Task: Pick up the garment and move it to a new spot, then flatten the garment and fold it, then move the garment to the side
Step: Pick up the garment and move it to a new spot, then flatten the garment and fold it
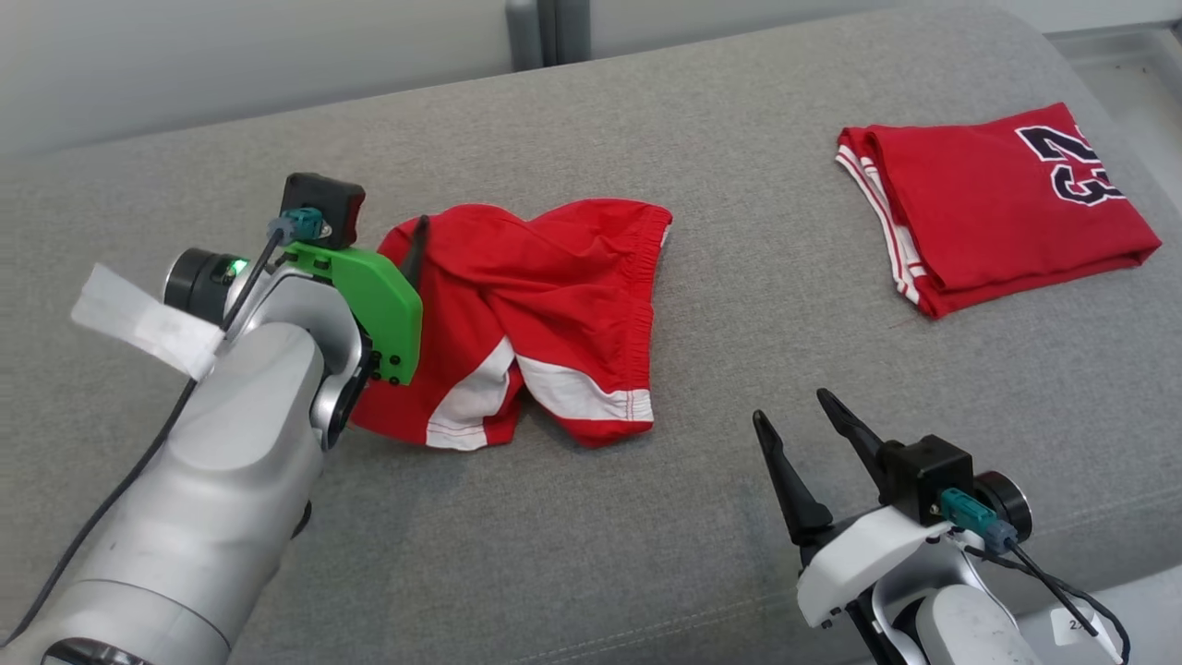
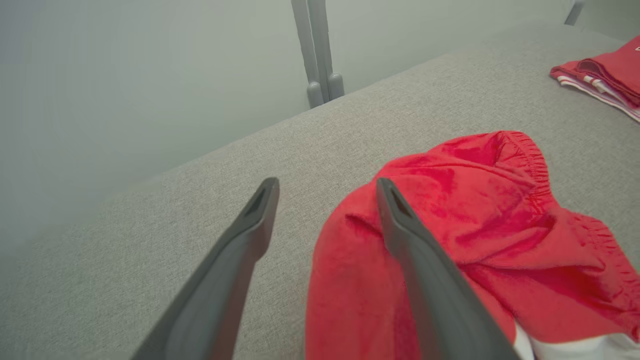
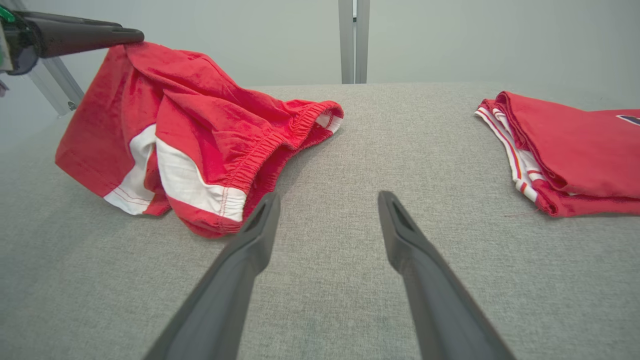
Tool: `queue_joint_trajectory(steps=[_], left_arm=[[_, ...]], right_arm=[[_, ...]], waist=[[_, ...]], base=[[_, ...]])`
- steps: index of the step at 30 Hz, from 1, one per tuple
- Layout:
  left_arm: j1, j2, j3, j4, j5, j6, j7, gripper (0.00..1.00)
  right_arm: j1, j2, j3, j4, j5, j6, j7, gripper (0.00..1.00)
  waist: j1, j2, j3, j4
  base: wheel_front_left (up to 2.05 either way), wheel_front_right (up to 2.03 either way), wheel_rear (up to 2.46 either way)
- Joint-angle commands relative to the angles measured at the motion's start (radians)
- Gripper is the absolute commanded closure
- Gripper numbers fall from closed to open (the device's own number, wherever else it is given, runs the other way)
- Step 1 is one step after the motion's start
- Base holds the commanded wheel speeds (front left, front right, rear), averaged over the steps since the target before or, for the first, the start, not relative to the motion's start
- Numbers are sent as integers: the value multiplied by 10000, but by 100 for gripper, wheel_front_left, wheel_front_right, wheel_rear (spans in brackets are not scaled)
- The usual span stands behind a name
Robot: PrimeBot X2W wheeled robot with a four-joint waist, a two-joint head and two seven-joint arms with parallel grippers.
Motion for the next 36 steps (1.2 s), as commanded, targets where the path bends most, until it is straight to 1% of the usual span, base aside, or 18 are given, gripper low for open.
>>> queue_joint_trajectory(steps=[1,5,9,12,14,16,19,24,26,27,32,36], left_arm=[[371,-72,127,-71,-170,-40,-367,0],[1035,-228,303,-467,-500,-29,-979,0],[2015,-266,544,-1244,-812,150,-1746,0],[2878,-162,489,-1816,-965,327,-1767,0],[3130,-82,414,-2002,-945,396,-1697,0],[3730,-15,396,-2362,-1065,606,-1624,0],[4554,39,208,-2840,-1214,768,-1265,0],[5191,178,0,-3275,-1265,976,-855,0],[5223,224,-40,-3279,-1235,1037,-748,0],[5222,198,-24,-3249,-1326,1027,-683,0],[5015,102,166,-2897,-1595,1244,-403,0],[4860,-52,348,-2579,-1862,1185,-391,0]], right_arm=[[166,-8,-62,-35,-83,-5,55,0],[344,-8,-163,-98,-151,-5,162,0],[551,-7,-242,-163,-171,-5,268,0],[668,-7,-289,-236,-180,-5,315,0],[692,-7,-292,-270,-189,-5,343,0],[765,-8,-275,-316,-211,-5,362,0],[819,-8,-278,-369,-219,-5,396,0],[762,-11,-374,-500,-247,-5,388,0],[688,-5,-340,-550,-275,-5,413,0],[647,-5,-346,-575,-283,-5,408,0],[605,-6,-343,-636,-268,-5,451,0],[545,-6,-313,-648,-269,-5,417,0]], waist=[[1,-1,-390,526],[1,-1,-701,893],[1,-1,-987,1107],[1,-1,-1116,1180],[1,-1,-1134,1187],[1,-1,-1184,1173],[1,-1,-1179,1129],[1,-1,-977,1028],[1,-1,-867,970],[1,-1,-809,943],[1,-1,-513,745],[1,-1,-283,570]], base=[[0,0,0],[0,0,0],[0,0,0],[0,0,0],[0,0,0],[0,0,0],[0,0,0],[0,0,0],[0,0,0],[0,0,0],[0,0,0],[0,0,0]])
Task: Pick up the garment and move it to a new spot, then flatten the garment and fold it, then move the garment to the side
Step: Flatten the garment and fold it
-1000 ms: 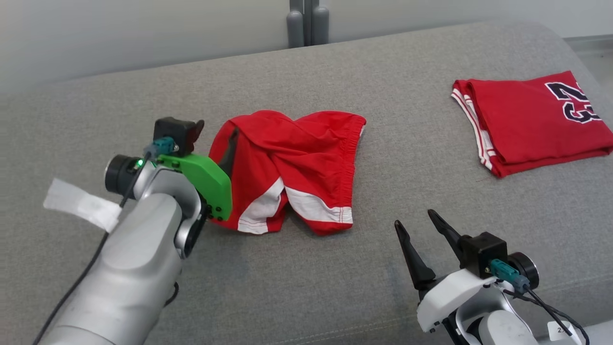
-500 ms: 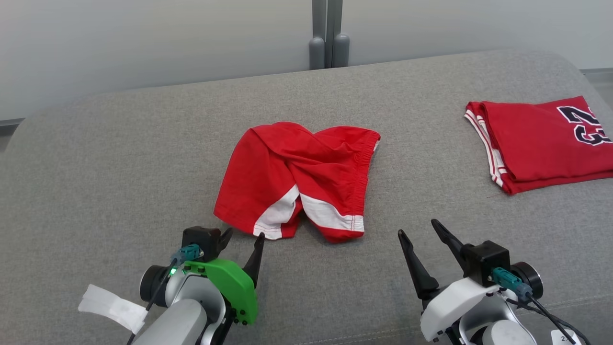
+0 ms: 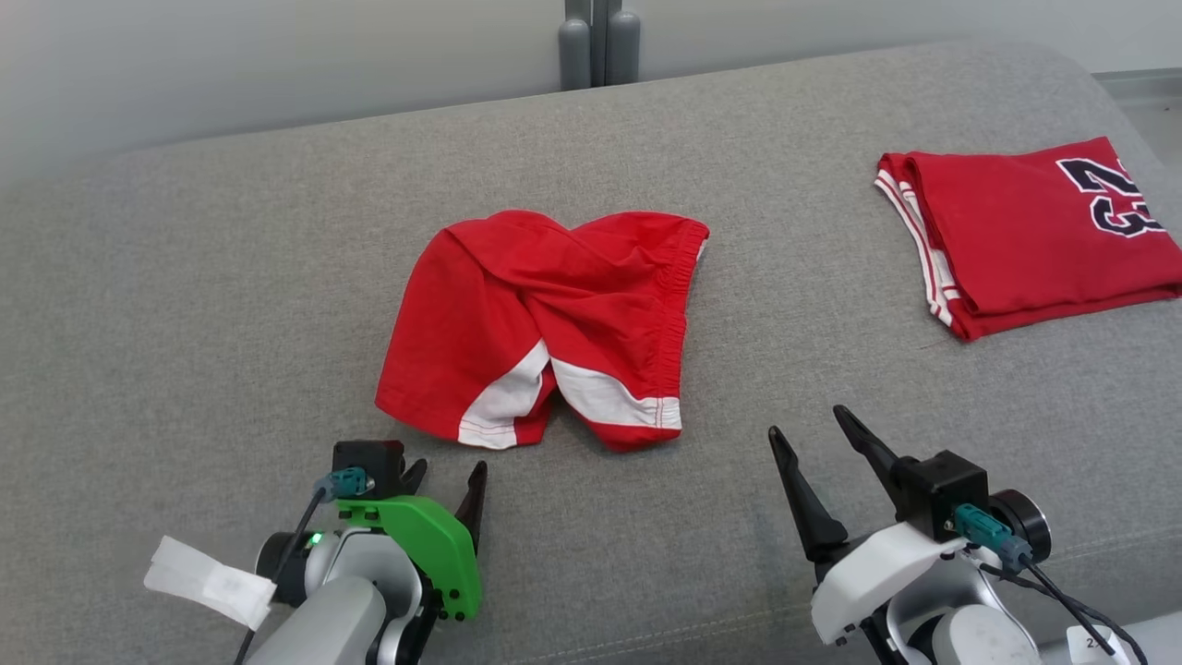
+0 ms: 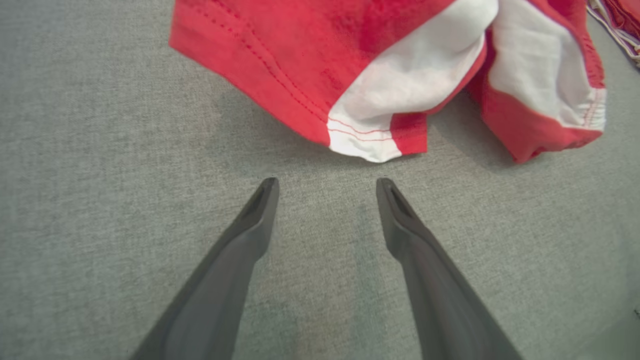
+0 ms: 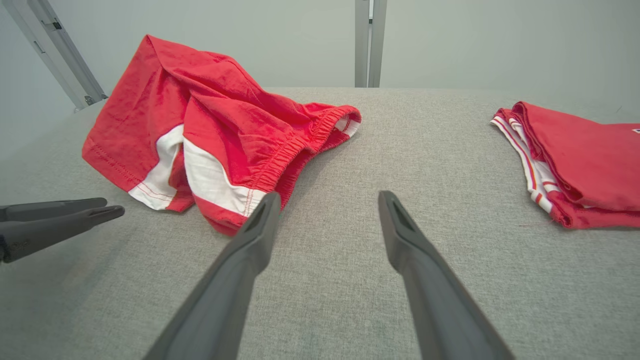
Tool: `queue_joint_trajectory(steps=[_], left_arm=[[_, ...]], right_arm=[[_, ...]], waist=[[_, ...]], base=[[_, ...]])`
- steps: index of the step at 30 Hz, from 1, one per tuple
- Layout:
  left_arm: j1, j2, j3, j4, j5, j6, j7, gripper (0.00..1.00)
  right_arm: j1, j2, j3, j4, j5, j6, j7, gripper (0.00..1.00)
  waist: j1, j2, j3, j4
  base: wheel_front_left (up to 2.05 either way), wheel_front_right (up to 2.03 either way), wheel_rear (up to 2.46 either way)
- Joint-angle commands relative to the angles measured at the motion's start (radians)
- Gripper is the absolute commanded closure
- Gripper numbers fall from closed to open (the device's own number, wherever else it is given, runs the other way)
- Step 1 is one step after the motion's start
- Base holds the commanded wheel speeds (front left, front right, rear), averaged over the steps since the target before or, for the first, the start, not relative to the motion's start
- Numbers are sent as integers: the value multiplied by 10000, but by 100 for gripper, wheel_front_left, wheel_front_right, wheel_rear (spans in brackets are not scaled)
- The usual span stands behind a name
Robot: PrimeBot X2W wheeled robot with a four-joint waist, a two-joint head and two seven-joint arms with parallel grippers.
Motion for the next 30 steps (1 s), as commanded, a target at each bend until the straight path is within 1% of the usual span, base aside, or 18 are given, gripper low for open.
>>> queue_joint_trajectory(steps=[1,11,12,13,15,16,23,26,30], left_arm=[[-208,-34,93,118,-116,-7,-15,0],[-662,-317,293,779,-457,-258,-3,0],[-695,-340,314,795,-498,-287,-19,7],[-709,-346,322,824,-518,-308,-15,39],[-727,-310,327,871,-563,-352,22,83],[-746,-305,335,872,-587,-402,0,100],[-799,-160,418,555,-613,-498,-270,100],[-745,20,595,56,-637,-350,-546,100],[-510,456,891,-1042,-695,-53,-675,100]], right_arm=[[-111,-8,-1,-32,-42,-5,-27,0],[-270,-6,11,77,23,-5,-157,0],[-277,-6,1,89,29,-5,-157,0],[-279,-6,-5,99,35,-5,-171,0],[-274,-6,-10,123,52,-5,-199,0],[-266,-6,-6,136,55,-5,-206,0],[-304,-8,-39,227,85,-5,-264,0],[-268,-6,-85,239,95,-5,-262,0],[-151,-8,-140,243,119,-5,-281,0]], waist=[[0,-1,211,-183],[0,-1,489,-449],[0,-1,492,-456],[0,-1,491,-460],[0,-1,480,-467],[0,-1,471,-466],[0,-1,382,-361],[0,-1,327,-265],[0,-1,250,-107]], base=[[0,0,0],[0,0,0],[0,0,0],[0,0,0],[0,0,0],[0,0,0],[0,0,0],[0,0,0],[0,0,0]])
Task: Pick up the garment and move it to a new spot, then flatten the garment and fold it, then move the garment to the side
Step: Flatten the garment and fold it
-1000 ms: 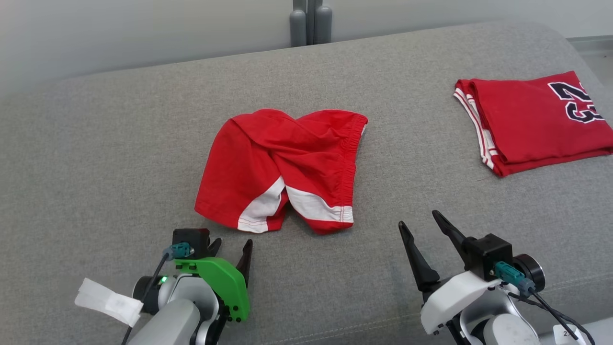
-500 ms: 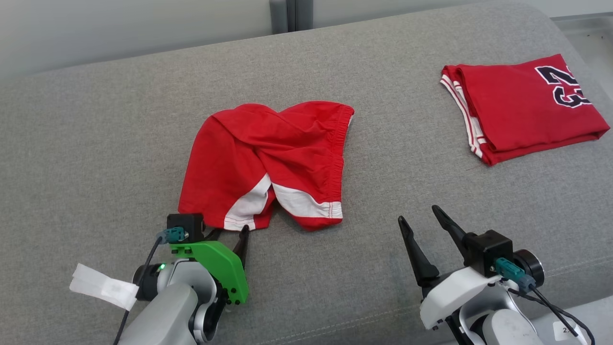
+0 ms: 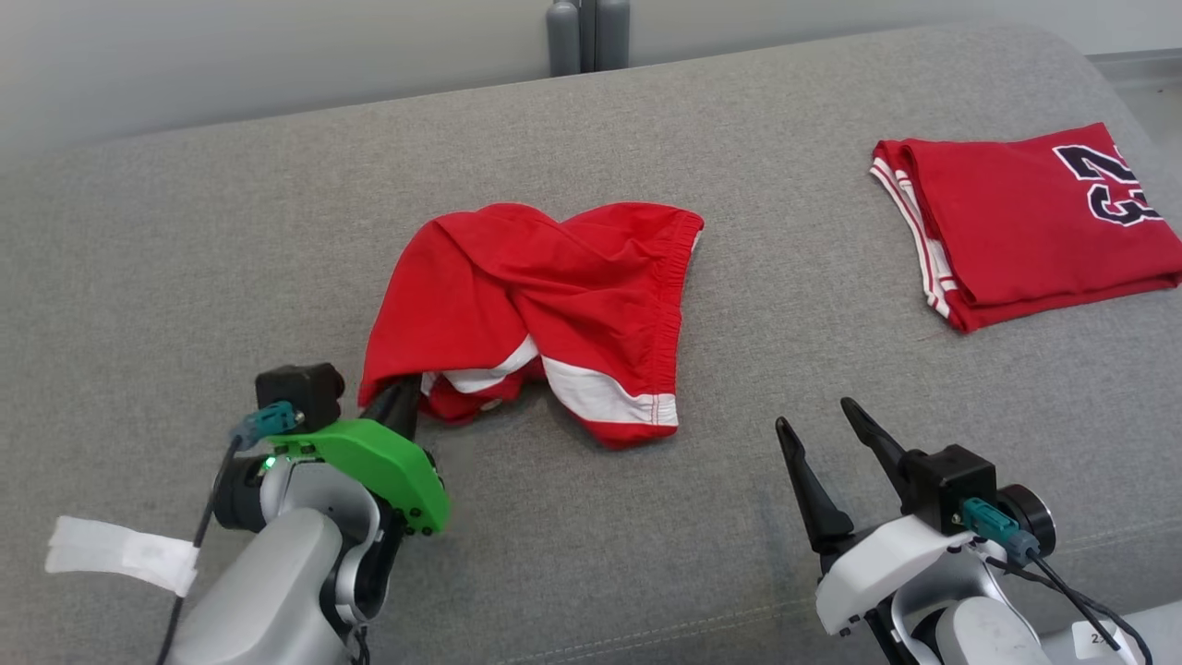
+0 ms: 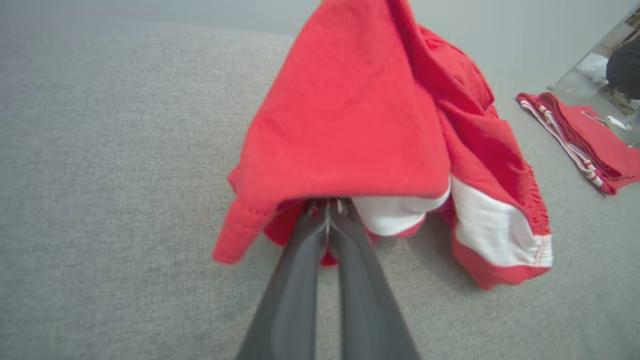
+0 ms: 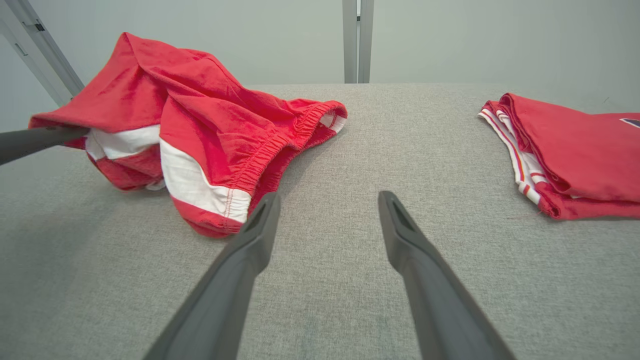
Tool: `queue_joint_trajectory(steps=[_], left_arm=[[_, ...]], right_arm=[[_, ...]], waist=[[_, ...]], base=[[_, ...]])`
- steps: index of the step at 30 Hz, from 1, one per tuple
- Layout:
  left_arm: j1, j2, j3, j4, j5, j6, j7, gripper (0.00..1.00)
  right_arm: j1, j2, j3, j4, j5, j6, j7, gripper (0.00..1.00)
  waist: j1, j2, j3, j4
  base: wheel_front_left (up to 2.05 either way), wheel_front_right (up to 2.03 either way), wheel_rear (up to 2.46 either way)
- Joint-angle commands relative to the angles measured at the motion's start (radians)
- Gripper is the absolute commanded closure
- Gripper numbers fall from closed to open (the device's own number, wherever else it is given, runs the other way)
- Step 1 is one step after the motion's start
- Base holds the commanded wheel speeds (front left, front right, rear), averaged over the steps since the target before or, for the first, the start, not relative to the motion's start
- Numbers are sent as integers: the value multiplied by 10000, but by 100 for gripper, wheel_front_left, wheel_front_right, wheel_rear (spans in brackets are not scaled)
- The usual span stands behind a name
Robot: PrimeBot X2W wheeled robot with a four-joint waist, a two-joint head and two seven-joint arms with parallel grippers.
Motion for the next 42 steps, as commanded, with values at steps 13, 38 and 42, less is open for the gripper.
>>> queue_joint_trajectory(steps=[13,38,42], left_arm=[[1563,2907,876,-5042,-364,1589,1834,100],[2390,4611,-349,-3667,642,2171,3707,0],[2603,4323,-183,-3306,446,2311,3277,0]], right_arm=[[201,-10,-89,-28,20,-5,20,0],[230,-8,-102,-153,-232,-5,179,0],[291,-11,-183,-157,-242,-5,225,0]], waist=[[0,-1,-268,399],[0,-1,-332,645],[0,-1,-413,757]], base=[[0,0,0],[0,0,0],[0,0,0]])
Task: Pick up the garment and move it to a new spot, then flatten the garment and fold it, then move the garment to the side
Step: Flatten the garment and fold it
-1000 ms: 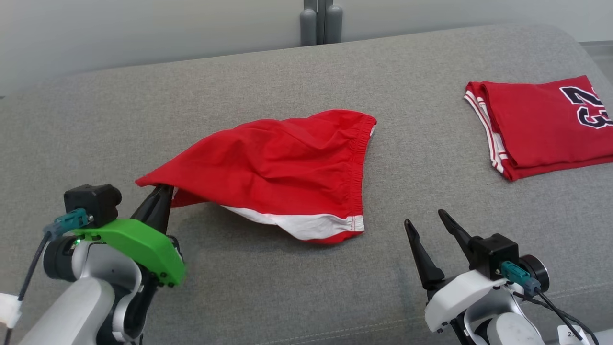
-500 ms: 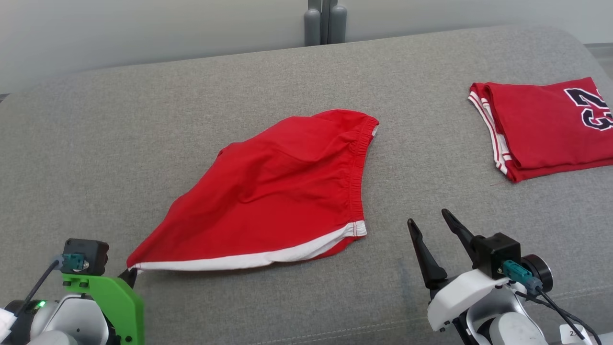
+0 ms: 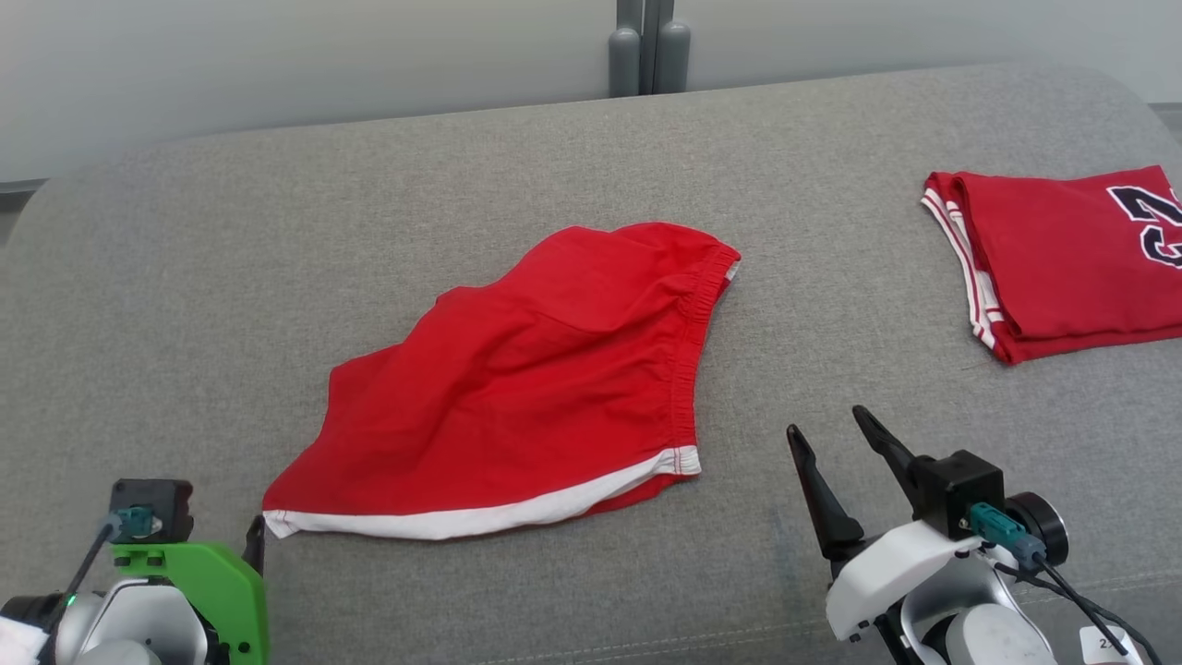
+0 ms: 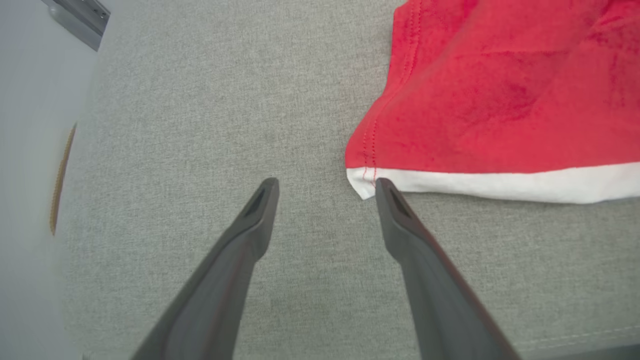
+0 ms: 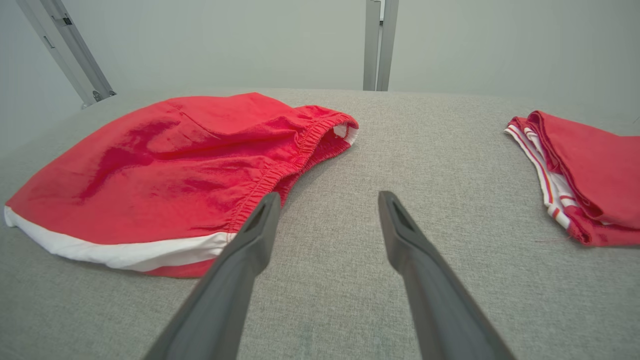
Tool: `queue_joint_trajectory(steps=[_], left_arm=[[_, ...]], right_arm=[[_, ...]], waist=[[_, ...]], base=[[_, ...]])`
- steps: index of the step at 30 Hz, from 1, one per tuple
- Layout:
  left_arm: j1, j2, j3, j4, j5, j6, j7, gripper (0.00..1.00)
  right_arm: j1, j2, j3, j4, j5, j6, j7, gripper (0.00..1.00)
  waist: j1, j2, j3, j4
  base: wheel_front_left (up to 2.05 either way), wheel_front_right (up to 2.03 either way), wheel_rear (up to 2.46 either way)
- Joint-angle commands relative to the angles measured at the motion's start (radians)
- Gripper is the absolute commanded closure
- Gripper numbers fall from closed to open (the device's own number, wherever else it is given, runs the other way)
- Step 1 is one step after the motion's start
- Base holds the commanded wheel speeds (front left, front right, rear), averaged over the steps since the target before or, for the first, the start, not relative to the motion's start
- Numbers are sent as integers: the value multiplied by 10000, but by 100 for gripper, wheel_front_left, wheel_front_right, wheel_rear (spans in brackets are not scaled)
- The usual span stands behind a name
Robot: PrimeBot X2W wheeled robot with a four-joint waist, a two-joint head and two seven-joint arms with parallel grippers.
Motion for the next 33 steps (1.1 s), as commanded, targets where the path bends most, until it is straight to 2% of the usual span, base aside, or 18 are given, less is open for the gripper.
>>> queue_joint_trajectory(steps=[1,7,8,10,15,22,28,33], left_arm=[[136,-98,163,52,-103,136,-232,0],[471,-815,1242,-9,-379,755,-2332,0],[524,-1074,1536,-65,-553,860,-2785,0],[661,-1243,1786,-45,-368,1100,-3570,0],[967,-2050,2378,-242,-376,1002,-4902,0],[1407,-3229,3267,-925,722,134,-5126,0],[2016,-4130,3679,-1199,1733,-1138,-5125,0],[2462,-4414,3875,-910,2159,-2037,-5114,0]], right_arm=[[110,-11,-71,-35,-83,-5,46,0],[166,-10,-391,-7,-102,-5,22,0],[186,-10,-448,18,-72,-5,4,0],[207,-13,-552,41,162,-5,-69,0],[143,-14,-806,218,522,-5,-367,0],[-38,-11,-977,747,1180,-5,-979,0],[-5,-11,-1029,1149,989,-5,-1319,0],[175,-13,-980,1395,909,-5,-1514,0]], waist=[[0,0,-58,92],[0,0,-249,432],[0,0,-297,502],[0,0,-387,645],[0,0,-608,966],[0,0,-955,1352],[0,0,-1207,1559],[0,0,-1387,1617]], base=[[0,0,0],[0,0,0],[0,0,0],[0,0,0],[0,0,0],[0,0,0],[0,0,0],[0,0,0]])
